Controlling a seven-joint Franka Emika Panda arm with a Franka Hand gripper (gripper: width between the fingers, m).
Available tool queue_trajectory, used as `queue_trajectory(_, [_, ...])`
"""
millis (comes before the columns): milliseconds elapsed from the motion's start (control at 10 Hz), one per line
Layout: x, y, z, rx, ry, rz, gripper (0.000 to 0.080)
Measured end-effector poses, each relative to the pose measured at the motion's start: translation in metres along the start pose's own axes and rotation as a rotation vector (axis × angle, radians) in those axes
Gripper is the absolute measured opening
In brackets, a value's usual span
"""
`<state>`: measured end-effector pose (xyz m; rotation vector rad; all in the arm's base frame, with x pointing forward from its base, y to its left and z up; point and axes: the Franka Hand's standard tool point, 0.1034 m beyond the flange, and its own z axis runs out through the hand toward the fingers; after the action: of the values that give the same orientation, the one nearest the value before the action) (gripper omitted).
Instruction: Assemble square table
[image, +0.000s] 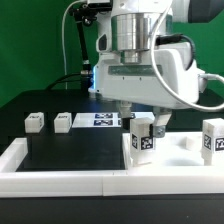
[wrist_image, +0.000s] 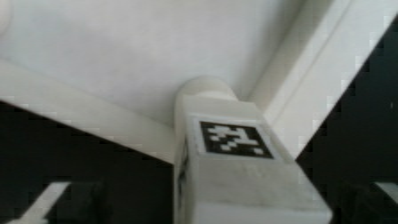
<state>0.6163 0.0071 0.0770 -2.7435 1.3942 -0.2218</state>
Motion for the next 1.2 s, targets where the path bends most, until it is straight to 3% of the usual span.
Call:
queue_trajectory(800, [-0.0022,-0.0031,-0.0009,-0.011,-0.005,-0.744,0.0649])
queue_trajectory(1200, [0.0032,-0.0013,-0.0027,-0.033,-0.022,-1.054,0.0649])
